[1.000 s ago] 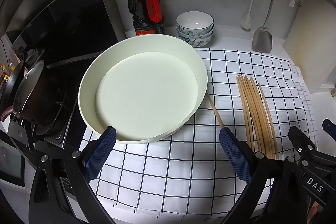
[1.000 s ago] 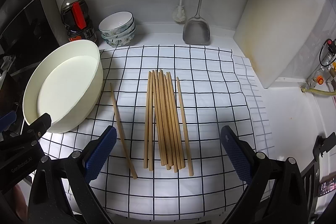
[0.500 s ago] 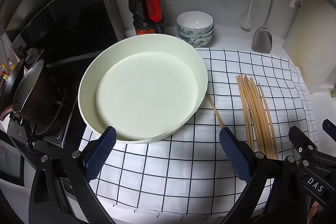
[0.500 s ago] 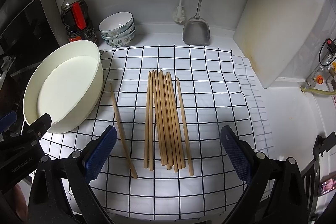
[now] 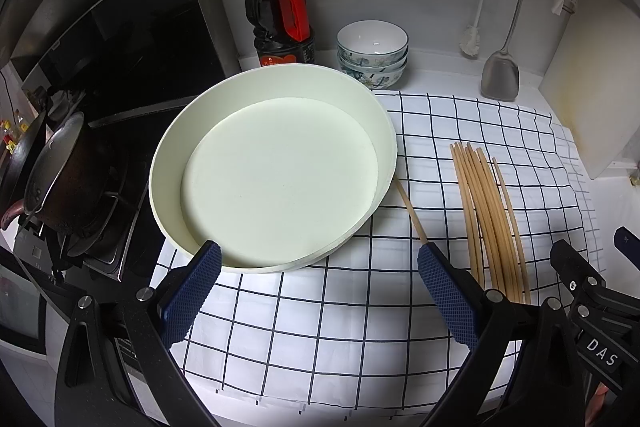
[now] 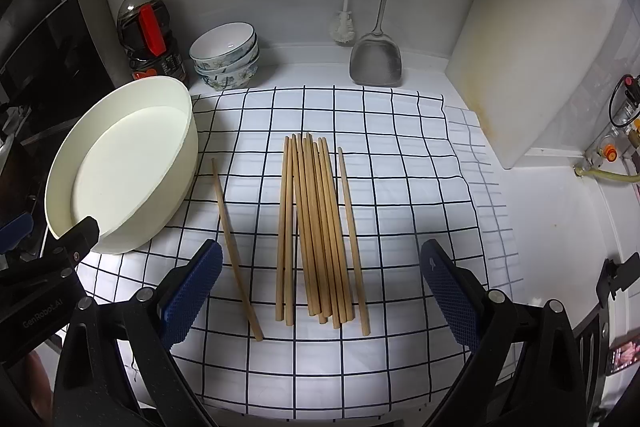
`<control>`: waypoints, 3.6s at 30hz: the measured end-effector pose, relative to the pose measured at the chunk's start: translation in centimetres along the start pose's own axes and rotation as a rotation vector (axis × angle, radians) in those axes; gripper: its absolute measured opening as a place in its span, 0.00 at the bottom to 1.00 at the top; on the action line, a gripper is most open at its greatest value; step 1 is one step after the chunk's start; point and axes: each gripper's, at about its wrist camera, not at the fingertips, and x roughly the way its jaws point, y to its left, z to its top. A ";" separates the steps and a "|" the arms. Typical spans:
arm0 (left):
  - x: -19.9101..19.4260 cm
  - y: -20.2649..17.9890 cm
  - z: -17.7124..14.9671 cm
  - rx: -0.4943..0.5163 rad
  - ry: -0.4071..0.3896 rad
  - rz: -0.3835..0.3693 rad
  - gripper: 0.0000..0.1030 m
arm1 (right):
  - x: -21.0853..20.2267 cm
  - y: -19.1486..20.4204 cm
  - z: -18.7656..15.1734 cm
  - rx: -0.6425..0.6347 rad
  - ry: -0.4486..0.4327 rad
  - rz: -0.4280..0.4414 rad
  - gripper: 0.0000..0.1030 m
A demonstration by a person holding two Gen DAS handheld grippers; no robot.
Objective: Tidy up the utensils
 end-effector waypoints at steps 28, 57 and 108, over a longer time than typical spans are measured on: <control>3.1 -4.2 -3.1 0.033 0.031 -0.098 0.94 | 4.4 -5.7 -3.2 -0.013 0.018 0.062 0.92; 12.1 -8.8 -4.9 -0.106 0.025 0.013 0.94 | 15.7 -8.2 -3.4 -0.111 0.013 0.034 0.91; 2.9 -2.3 2.8 -0.031 -0.094 -0.197 0.07 | 5.4 -1.4 2.3 -0.092 -0.177 0.332 0.06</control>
